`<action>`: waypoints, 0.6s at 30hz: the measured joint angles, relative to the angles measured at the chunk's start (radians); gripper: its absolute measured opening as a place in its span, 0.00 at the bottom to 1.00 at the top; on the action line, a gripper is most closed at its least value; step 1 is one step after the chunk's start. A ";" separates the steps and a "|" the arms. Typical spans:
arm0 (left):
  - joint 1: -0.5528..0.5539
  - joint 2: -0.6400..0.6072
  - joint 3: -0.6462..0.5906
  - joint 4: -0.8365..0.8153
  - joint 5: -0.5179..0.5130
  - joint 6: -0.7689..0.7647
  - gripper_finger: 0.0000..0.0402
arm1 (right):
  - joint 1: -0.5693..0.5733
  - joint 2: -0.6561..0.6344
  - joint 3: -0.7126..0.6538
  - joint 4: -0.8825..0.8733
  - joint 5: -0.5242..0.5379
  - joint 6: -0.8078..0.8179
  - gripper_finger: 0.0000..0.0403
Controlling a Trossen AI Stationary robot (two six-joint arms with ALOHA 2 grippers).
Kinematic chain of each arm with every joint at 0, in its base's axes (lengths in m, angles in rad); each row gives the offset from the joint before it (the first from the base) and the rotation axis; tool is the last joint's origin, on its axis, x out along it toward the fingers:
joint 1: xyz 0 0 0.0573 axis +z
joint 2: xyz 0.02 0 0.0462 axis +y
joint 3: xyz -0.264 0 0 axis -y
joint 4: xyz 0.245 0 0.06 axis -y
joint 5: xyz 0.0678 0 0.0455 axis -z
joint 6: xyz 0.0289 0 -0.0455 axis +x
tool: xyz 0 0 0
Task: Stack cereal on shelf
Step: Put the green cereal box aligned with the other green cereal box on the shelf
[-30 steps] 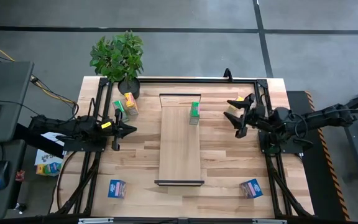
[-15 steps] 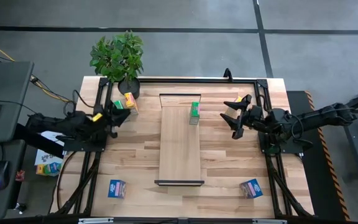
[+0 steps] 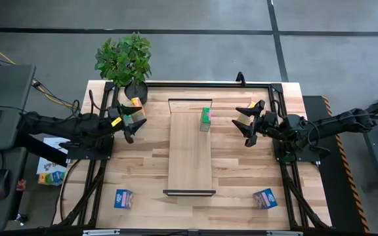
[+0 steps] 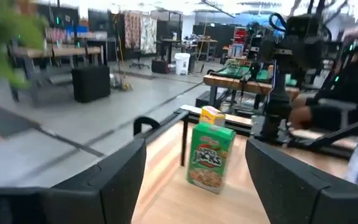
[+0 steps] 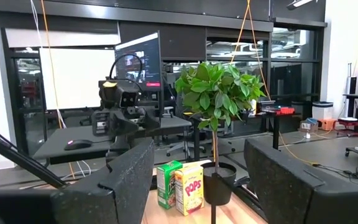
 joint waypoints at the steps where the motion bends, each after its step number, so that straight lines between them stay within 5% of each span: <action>1: 0.000 0.004 -0.002 0.017 -0.012 0.013 0.67 | 0.000 0.000 0.000 0.000 0.000 0.000 0.60; 4: 0.000 0.022 0.009 0.002 -0.181 -0.108 0.67 | 0.000 0.000 0.000 0.000 0.000 0.000 0.60; 9: 0.000 0.052 0.155 -0.480 -0.454 -0.458 0.67 | 0.000 0.000 0.000 0.000 0.000 0.000 0.60; 18: 0.029 0.277 0.255 -1.067 -0.441 -1.043 0.67 | 0.000 0.000 0.000 0.000 0.000 0.020 0.60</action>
